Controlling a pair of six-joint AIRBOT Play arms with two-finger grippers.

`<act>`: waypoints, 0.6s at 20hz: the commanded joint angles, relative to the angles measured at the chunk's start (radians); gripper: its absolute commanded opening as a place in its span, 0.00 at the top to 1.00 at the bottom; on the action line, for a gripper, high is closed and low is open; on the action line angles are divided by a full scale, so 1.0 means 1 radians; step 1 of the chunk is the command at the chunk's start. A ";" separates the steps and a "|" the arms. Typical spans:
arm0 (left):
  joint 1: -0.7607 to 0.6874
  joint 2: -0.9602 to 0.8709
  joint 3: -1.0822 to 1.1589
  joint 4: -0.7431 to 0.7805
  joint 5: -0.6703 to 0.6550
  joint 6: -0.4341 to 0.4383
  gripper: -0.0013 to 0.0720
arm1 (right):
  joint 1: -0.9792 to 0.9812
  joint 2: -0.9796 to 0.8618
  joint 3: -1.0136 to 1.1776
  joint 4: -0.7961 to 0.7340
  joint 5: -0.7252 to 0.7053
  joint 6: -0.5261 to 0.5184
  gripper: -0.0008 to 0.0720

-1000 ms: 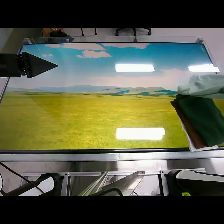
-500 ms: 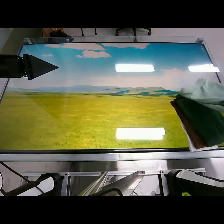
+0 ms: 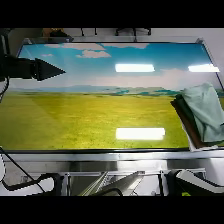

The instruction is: Fold the shirts.

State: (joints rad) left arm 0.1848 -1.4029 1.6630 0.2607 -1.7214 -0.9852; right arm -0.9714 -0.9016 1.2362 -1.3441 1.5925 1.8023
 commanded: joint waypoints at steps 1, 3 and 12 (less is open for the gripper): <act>-0.012 -0.032 0.000 -0.001 -0.002 0.001 0.96 | 0.000 -0.020 -0.027 -0.016 0.035 -0.019 0.12; -0.008 -0.036 0.000 0.000 0.025 0.001 0.96 | 0.000 -0.025 0.083 0.018 0.084 -0.019 0.12; 0.055 0.110 0.045 0.005 0.053 -0.087 0.96 | 0.115 0.011 0.389 0.639 -0.105 -0.167 0.96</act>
State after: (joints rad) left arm 0.2317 -1.3746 1.7500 0.2607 -1.6855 -1.0477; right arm -0.9310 -0.9089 1.6016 -0.8845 1.5444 1.7126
